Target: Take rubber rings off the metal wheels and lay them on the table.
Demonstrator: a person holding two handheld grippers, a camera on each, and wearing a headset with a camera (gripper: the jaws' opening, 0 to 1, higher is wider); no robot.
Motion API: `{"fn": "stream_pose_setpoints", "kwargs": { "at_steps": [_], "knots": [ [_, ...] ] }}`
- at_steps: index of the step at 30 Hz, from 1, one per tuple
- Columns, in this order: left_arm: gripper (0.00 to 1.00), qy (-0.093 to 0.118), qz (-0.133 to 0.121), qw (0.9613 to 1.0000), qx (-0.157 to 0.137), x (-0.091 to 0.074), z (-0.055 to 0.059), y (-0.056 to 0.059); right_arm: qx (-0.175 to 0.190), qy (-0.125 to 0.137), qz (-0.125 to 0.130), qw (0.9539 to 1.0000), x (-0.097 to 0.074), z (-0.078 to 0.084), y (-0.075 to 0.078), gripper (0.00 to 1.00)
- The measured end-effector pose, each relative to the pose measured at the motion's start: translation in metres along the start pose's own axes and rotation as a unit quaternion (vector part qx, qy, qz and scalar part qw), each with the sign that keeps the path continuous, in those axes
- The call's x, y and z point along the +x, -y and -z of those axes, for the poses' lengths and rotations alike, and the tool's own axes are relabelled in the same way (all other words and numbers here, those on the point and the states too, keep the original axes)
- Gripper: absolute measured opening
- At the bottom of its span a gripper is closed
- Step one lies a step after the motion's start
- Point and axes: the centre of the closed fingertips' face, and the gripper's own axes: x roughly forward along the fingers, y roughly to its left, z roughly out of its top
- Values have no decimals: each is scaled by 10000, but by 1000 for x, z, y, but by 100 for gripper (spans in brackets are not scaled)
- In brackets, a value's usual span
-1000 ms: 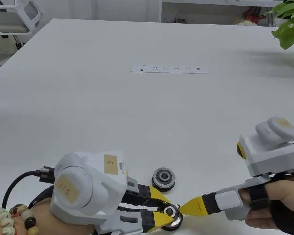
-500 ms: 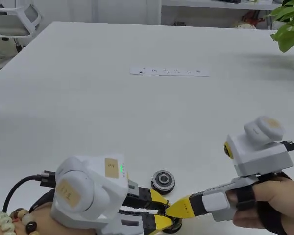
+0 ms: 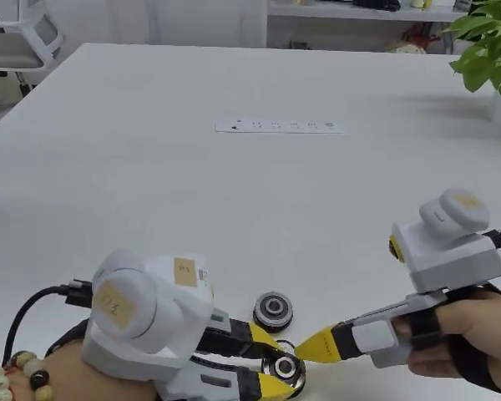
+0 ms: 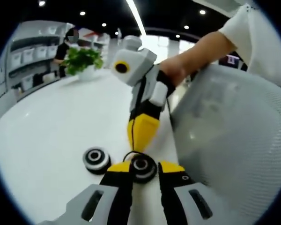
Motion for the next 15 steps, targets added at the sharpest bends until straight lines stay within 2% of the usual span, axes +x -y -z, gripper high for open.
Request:
{"fn": "stream_pose_setpoints", "kwargs": {
  "at_steps": [4,8,11,15],
  "knots": [
    [29,-194,167,9995,209,-8,4,9,-91,-22,67,9999,-2,1,-3,0],
    [34,-202,307,9989,280,-21,3,16,-89,16,100,9999,-6,0,-8,0],
    [40,-205,268,9988,354,-32,1,16,-169,79,145,9997,-12,-4,-12,0],
    [45,-111,168,9991,384,-50,-5,14,-193,344,193,9990,-25,-15,-17,0]
  ]
}}
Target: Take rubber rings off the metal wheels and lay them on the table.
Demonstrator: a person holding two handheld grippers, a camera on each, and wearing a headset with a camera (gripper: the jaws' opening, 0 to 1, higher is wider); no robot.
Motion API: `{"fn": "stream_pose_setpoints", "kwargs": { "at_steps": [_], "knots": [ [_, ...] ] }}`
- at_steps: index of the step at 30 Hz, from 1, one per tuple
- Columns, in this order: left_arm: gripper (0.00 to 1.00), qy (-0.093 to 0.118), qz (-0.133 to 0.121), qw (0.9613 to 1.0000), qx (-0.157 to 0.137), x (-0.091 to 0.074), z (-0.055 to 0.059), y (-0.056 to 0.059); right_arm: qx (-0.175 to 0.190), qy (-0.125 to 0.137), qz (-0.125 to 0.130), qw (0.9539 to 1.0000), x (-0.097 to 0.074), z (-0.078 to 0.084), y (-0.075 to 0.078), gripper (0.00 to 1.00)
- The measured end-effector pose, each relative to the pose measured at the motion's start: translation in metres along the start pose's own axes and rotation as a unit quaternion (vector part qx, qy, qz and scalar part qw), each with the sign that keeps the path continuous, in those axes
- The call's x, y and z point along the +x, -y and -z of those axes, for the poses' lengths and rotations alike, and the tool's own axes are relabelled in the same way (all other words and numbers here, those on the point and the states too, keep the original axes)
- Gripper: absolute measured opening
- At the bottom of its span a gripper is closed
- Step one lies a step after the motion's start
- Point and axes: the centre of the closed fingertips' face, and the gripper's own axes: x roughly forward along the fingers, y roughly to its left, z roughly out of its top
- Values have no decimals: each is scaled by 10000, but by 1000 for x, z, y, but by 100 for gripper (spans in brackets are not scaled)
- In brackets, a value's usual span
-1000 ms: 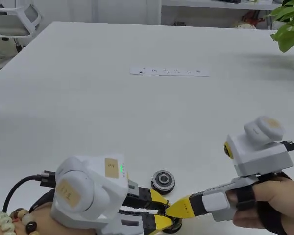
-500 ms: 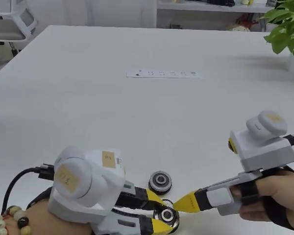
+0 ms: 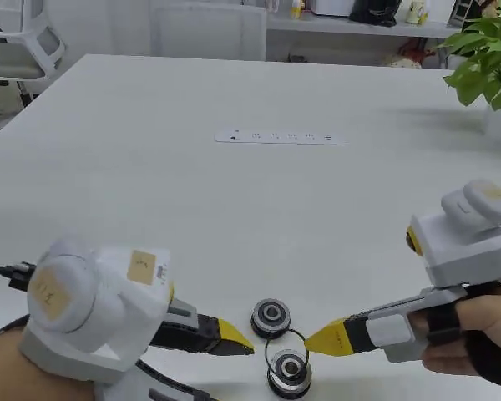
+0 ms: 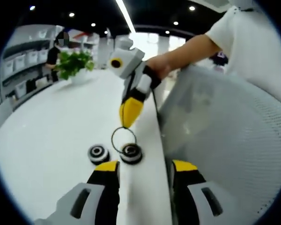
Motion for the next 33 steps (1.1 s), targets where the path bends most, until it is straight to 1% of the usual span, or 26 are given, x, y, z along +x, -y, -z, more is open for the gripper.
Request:
{"fn": "stream_pose_setpoints", "kwargs": {
  "at_steps": [2,5,8,11,14,15,16,18,20,21,22,24,25,26,28,30,31,33],
  "knots": [
    [47,31,-107,9999,67,-8,-3,-2,-30,87,35,10000,-6,-4,-1,0],
    [51,68,-198,9997,123,-18,-7,-4,-20,302,86,9995,-18,-11,-3,0],
    [54,192,-380,9990,137,-30,-13,-8,-63,412,178,9990,-27,-15,-2,0],
    [56,209,-506,9984,172,-40,-14,-10,-32,535,196,9984,-35,-19,-3,0],
    [57,210,-757,9966,249,-53,-14,-14,-54,625,229,9978,-41,-22,-4,0],
    [57,226,-788,9963,245,-55,-14,-15,-64,657,234,9975,-43,-24,-5,0],
    [58,281,-881,9955,195,-60,-15,-17,-74,674,245,9974,-44,-25,-5,0],
    [59,392,-973,9945,56,-68,-15,-19,-82,727,243,9970,-47,-28,-6,0],
    [61,357,-1067,9936,8,-75,-12,-20,-102,739,244,9969,-49,-30,-8,0],
    [61,299,-1218,9921,57,-80,-10,-22,-139,730,264,9969,-49,-31,-8,0],
    [61,309,-1285,9912,61,-84,-10,-22,-192,723,286,9968,-50,-33,-9,0],
    [63,455,-1388,9892,-119,-92,-11,-21,-262,789,300,9961,-53,-38,-11,0],
    [64,576,-1500,9866,-266,-97,-13,-22,-271,812,278,9959,-54,-40,-13,0],
    [66,600,-1544,9857,-306,-100,-12,-22,-288,817,260,9959,-55,-41,-15,0],
    [71,510,-1691,9836,-367,-108,-6,-22,-436,831,272,9952,-56,-46,-19,0],
    [75,400,-1870,9809,-348,-114,-1,-22,-549,853,249,9945,-57,-50,-24,0],
    [77,354,-1891,9805,-400,-116,2,-21,-601,868,227,9942,-58,-51,-26,0],
    [78,296,-2007,9780,-482,-120,7,-21,-721,841,216,9936,-57,-51,-29,0]
  ]
}}
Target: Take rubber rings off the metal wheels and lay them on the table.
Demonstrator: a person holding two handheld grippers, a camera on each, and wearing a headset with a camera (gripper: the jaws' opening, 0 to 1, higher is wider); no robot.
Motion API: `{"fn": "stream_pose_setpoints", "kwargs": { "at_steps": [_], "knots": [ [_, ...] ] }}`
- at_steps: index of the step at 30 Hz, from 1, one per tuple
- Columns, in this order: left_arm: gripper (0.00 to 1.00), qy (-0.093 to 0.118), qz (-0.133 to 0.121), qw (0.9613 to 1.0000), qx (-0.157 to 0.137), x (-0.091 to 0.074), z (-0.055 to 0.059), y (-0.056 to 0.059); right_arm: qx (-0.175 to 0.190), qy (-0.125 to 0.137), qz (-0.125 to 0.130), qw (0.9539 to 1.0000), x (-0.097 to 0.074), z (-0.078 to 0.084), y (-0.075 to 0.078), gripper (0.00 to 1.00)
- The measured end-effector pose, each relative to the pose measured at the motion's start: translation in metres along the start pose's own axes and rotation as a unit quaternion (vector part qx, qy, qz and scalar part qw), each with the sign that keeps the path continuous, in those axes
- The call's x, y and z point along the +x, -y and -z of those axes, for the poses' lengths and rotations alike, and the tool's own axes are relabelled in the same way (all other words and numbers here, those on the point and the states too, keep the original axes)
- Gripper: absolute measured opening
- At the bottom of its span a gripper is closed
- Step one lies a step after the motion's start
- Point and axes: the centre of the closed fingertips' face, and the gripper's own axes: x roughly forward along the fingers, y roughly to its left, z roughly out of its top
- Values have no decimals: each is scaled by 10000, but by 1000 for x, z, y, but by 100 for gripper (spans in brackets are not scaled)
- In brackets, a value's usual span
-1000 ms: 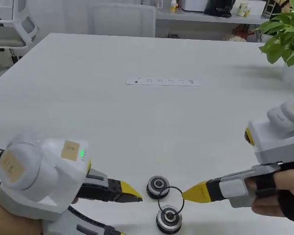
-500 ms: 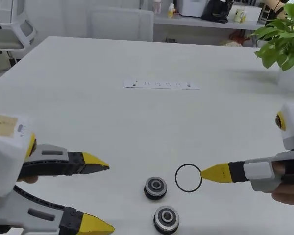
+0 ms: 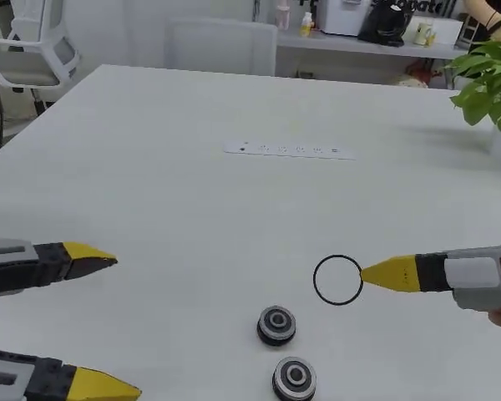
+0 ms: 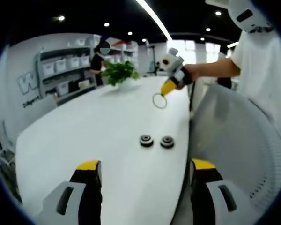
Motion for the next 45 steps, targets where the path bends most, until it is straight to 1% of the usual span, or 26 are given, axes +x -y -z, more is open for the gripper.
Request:
{"fn": "stream_pose_setpoints", "kwargs": {
  "at_steps": [2,4,5,8,10,12,13,14,16,17,18,20,21,22,23,24,25,26,27,29,34,36,38,39,43,45],
  "knots": [
    [78,72,-134,9998,-111,-4,2,-2,-92,-8,-13,10000,1,-1,-3,0],
    [79,211,-291,9984,-439,-8,3,-4,-168,-34,-37,9998,2,-1,-7,0],
    [79,250,-324,9978,-523,-9,4,-4,-197,-66,-36,9998,3,0,-9,0],
    [80,224,-309,9979,-526,-11,10,2,-295,-154,-74,9994,8,2,-15,0],
    [80,142,-335,9976,-582,-11,16,5,-348,-180,-89,9992,13,2,-18,0],
    [80,85,-348,9974,-618,-12,21,5,-498,-262,-105,9984,20,2,-22,0],
    [80,71,-369,9973,-636,-13,21,6,-517,-357,-175,9979,24,4,-26,0],
    [81,79,-389,9971,-647,-13,21,5,-493,-419,-163,9978,28,5,-26,0],
    [81,145,-437,9967,-674,-15,18,5,-635,-597,-171,9960,35,8,-27,0],
    [81,169,-452,9965,-686,-15,17,5,-753,-807,-62,9939,40,13,-23,0],
    [80,199,-495,9961,-698,-16,16,4,-845,-899,-23,9924,43,15,-21,0],
    [80,233,-579,9956,-698,-18,13,3,-873,-983,-153,9912,54,17,-25,0],
    [80,242,-584,9956,-697,-18,13,4,-894,-1015,-143,9907,59,18,-25,0],
    [80,285,-601,9953,-708,-19,11,4,-978,-1141,-86,9886,64,20,-23,0],
    [80,313,-612,9950,-726,-19,10,4,-1018,-1280,68,9865,67,23,-17,0],
    [80,345,-625,9946,-750,-20,10,5,-1250,-1427,77,9818,73,27,-13,0],
    [80,362,-632,9944,-765,-20,10,4,-1268,-1512,-7,9803,77,31,-14,0],
    [80,387,-641,9940,-791,-20,10,5,-1126,-1594,-18,9808,83,35,-13,0],
    [80,393,-639,9939,-810,-20,10,6,-1106,-1622,-27,9805,88,36,-13,0],
    [80,379,-632,9939,-825,-21,12,8,-1135,-1728,-85,9784,96,41,-12,0],
    [81,415,-689,9927,-898,-24,13,9,-1260,-2011,-210,9712,111,53,-16,0],
    [81,408,-716,9924,-914,-25,13,9,-1388,-2118,-202,9672,116,58,-15,0],
    [81,396,-725,9923,-927,-26,14,9,-1624,-2180,-226,9621,121,60,-13,0],
    [81,394,-726,9922,-929,-26,14,9,-1658,-2185,-229,9614,122,60,-13,0],
    [81,381,-726,9922,-938,-26,15,9,-1785,-2340,-151,9556,131,69,-7,0],
    [81,370,-725,9923,-936,-26,15,10,-1825,-2375,-143,9540,134,72,-5,0]
  ]
}}
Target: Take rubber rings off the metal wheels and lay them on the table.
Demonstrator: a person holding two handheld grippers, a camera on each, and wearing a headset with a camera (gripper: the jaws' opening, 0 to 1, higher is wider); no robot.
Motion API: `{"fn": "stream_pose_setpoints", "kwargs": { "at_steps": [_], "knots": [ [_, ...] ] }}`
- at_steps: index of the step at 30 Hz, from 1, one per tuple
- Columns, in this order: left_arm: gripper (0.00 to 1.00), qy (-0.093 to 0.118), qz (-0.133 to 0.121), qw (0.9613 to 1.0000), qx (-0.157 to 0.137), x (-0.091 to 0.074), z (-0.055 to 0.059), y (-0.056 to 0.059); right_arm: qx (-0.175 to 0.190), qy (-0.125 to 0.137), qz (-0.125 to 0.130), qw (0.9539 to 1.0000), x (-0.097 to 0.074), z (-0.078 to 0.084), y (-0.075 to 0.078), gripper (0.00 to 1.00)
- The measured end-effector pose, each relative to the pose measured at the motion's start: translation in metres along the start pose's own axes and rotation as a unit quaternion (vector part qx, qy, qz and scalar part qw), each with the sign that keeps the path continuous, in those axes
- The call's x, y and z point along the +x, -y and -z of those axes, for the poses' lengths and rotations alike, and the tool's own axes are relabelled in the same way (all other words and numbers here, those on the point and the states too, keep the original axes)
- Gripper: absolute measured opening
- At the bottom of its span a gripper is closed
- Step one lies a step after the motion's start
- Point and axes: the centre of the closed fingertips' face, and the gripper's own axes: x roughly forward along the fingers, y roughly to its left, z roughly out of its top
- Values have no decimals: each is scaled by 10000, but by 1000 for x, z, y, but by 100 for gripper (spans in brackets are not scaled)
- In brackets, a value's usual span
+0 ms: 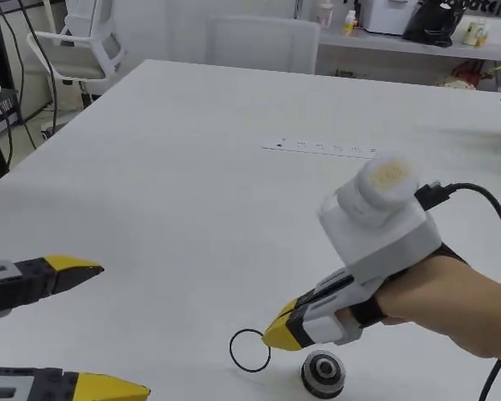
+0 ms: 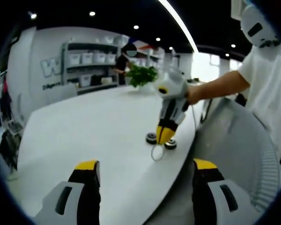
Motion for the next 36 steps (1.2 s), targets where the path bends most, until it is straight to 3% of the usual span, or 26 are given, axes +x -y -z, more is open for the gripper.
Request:
{"fn": "stream_pose_setpoints", "kwargs": {
  "at_steps": [12,16,20,31,33,36],
  "knots": [
    [82,-9,27,10000,24,1,-2,3,-153,-304,260,9991,15,9,11,0],
    [82,3,48,10000,17,3,-2,4,-158,-429,281,9986,15,15,13,7],
    [82,37,79,10000,5,5,-3,6,-199,-484,378,9979,10,20,17,9],
    [82,6,242,9997,61,11,-4,9,-312,-236,528,9978,-25,20,18,10],
    [82,10,257,9996,75,12,-5,9,-276,-121,518,9982,-34,21,16,11],
    [82,30,294,9995,95,14,-7,9,-195,255,407,9987,-50,19,10,14]
  ]
}}
